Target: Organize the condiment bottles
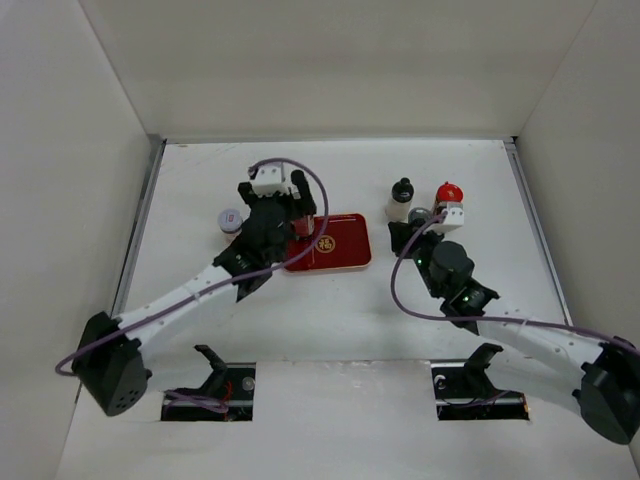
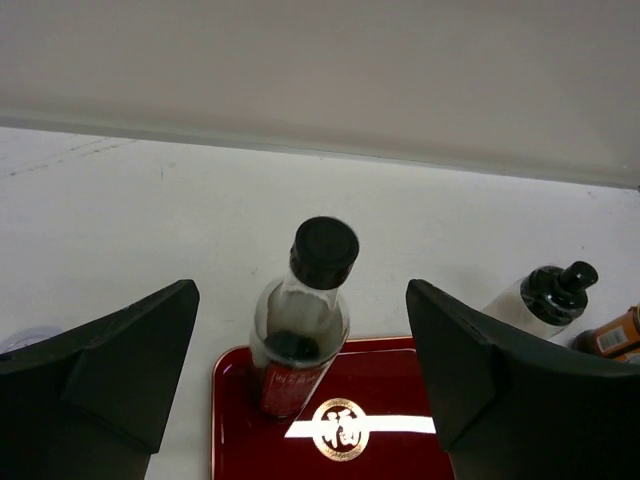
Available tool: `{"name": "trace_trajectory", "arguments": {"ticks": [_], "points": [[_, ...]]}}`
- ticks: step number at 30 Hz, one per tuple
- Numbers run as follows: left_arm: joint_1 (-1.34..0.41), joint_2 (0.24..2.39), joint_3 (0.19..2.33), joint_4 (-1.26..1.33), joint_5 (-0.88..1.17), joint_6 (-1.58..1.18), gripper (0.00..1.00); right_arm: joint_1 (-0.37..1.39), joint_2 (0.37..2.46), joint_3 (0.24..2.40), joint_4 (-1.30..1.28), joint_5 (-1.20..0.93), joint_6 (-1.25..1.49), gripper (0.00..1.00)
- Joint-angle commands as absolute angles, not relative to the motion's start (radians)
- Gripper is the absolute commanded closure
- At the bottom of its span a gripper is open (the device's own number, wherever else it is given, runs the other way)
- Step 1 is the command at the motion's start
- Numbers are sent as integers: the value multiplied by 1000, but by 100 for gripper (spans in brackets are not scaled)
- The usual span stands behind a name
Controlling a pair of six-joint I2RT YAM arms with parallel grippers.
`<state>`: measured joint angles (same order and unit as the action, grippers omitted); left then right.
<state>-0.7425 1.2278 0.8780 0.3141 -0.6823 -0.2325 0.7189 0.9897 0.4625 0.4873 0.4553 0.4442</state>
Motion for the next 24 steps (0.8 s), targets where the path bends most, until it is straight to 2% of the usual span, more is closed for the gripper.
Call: {"name": "trace_trajectory", "arguments": {"ticks": [1, 3, 4, 5, 7, 8, 10, 12, 17, 20, 24], "points": [[-791, 1051, 734, 474, -752, -242, 30, 682, 933, 546, 332, 503, 440, 71], [-836, 939, 600, 550, -764, -277, 56, 641, 905, 583, 229, 540, 433, 64], [-864, 887, 531, 586, -770, -299, 65, 618, 894, 597, 186, 554, 431, 55], [-893, 843, 472, 609, -776, -322, 68, 595, 887, 609, 146, 563, 430, 43], [-961, 767, 373, 633, -804, -369, 70, 547, 888, 632, 77, 568, 419, 20], [-997, 738, 335, 634, -810, -389, 69, 526, 902, 646, 45, 560, 410, 12], [-1060, 689, 267, 641, -822, -409, 62, 493, 942, 670, 3, 549, 393, 4], [-1097, 664, 215, 667, -833, -422, 59, 469, 994, 690, -27, 510, 380, 0], [-1091, 660, 115, 823, -793, -414, 55, 443, 1110, 729, -15, 402, 368, 0], [-1056, 698, 87, 923, -766, -410, 53, 449, 1179, 771, 12, 380, 335, 0], [-1030, 781, 72, 1024, -741, -413, 44, 435, 1284, 837, 14, 396, 316, 0]]}}
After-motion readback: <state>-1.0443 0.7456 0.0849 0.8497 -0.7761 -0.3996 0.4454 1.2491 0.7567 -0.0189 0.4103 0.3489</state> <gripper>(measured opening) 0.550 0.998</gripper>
